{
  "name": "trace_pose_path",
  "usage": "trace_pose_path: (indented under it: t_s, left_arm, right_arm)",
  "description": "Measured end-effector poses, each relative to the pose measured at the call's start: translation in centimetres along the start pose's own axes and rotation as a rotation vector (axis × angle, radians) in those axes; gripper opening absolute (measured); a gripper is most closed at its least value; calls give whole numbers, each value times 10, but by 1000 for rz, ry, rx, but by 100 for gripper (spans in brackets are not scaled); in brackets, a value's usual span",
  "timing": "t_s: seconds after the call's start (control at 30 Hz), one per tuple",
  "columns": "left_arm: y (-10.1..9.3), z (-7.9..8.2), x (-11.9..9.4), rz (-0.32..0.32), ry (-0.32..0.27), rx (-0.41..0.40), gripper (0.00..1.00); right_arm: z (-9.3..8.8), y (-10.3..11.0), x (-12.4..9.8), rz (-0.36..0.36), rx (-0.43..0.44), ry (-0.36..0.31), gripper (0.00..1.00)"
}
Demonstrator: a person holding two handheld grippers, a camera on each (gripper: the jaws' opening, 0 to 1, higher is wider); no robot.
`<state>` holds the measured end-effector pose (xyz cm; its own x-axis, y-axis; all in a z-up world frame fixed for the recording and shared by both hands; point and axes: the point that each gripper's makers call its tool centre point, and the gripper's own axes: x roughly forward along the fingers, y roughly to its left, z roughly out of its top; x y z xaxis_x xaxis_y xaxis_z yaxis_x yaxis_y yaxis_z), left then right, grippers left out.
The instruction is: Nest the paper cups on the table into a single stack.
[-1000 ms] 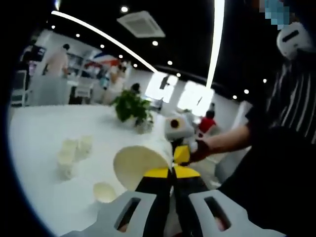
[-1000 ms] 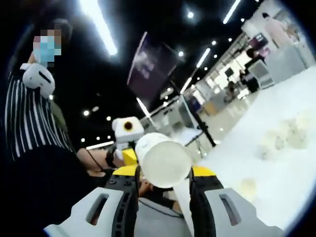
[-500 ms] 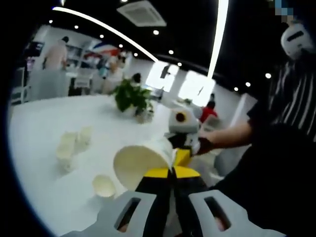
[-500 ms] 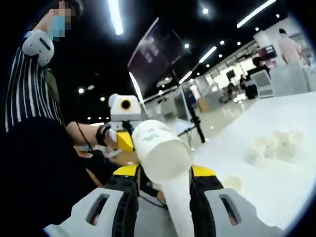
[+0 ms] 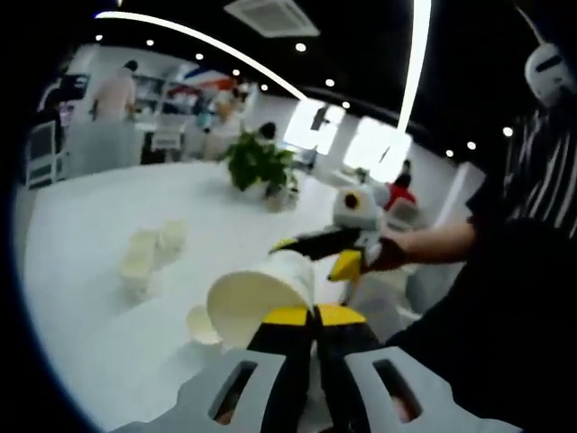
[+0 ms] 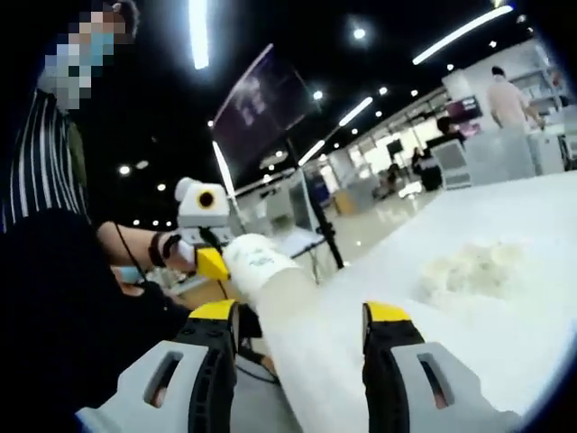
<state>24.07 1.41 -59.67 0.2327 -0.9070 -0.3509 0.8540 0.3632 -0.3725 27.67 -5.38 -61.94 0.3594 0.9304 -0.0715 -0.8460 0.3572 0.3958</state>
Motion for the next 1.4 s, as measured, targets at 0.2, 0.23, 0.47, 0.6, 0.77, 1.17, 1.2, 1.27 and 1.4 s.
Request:
trace_pose_path:
  t_s: [0.2,0.23,0.47,0.6,0.77,1.17,1.2,1.27,1.4]
  left_arm:
    - [8,-1,1,26,16,-4,0]
    - [8,-1,2,25,20,-9,0]
    - [12,-2,0,33,40,-16,0]
    - [15,-3,0,43,57,3,0]
    - [16,0,2,66,60,56,0]
    - [11,26,-9,152,24,132,0]
    - [10,29,-9,153,23,143,0]
    - [8,36,-9,161,22,158,0]
    - [2,53,-8,169,25,211,0]
  right_arm:
    - [-4,-11,-7,-90,-74,27,66]
    - [-5,-13,-7,-102,-82,30,68]
    - [-14,-22,-10,-155,-107,66,77]
    - [-15,-24,-12,-205,-161,78,85]
    - [-21,-22,-14,-228,-187,94,93]
    - [-28,-24,-22,-267,-235,141,97]
    - [-29,-24,-23,-268,-233,144,97]
    - [-28,-25,-23,-272,-235,139,96]
    - [-27,-26,-23,-274,-235,132,96]
